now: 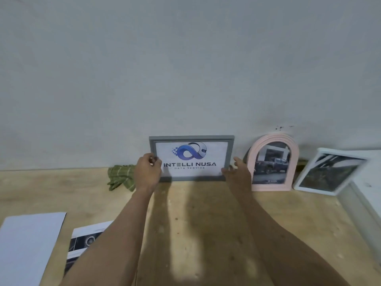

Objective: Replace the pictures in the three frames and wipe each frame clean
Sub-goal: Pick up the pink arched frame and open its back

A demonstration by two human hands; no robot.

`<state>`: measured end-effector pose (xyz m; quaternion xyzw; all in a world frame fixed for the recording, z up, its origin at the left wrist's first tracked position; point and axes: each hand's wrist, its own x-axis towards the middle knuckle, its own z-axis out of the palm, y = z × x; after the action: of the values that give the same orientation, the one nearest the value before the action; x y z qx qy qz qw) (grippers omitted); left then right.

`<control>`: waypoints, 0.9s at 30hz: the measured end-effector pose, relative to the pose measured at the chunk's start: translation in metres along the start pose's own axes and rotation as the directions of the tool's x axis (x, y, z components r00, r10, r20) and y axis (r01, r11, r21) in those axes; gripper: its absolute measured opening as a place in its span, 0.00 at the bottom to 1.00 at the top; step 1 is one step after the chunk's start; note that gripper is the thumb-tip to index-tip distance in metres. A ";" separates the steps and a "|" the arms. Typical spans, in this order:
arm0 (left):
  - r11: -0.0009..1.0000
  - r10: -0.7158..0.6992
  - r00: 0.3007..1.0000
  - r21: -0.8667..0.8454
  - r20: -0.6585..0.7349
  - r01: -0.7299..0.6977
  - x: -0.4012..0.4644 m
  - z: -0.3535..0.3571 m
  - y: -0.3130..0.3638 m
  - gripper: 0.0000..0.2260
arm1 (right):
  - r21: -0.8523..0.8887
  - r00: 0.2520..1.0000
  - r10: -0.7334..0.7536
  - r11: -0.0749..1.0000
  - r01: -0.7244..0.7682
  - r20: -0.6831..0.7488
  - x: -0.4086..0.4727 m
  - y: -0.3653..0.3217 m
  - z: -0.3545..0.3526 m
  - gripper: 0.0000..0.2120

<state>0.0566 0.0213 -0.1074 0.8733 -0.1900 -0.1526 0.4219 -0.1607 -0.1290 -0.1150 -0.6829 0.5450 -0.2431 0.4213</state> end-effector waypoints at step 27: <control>0.985 0.012 0.860 -0.156 0.511 0.079 -0.070 0.266 0.147 0.22 | -0.112 0.994 0.107 0.988 -0.110 -0.030 0.107 0.139 -0.140 0.34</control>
<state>-0.1482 -0.2113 -0.1419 0.7653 -0.2656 -0.4012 0.4275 -0.3161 -0.2813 -0.1717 -0.6722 0.5993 -0.1966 0.3878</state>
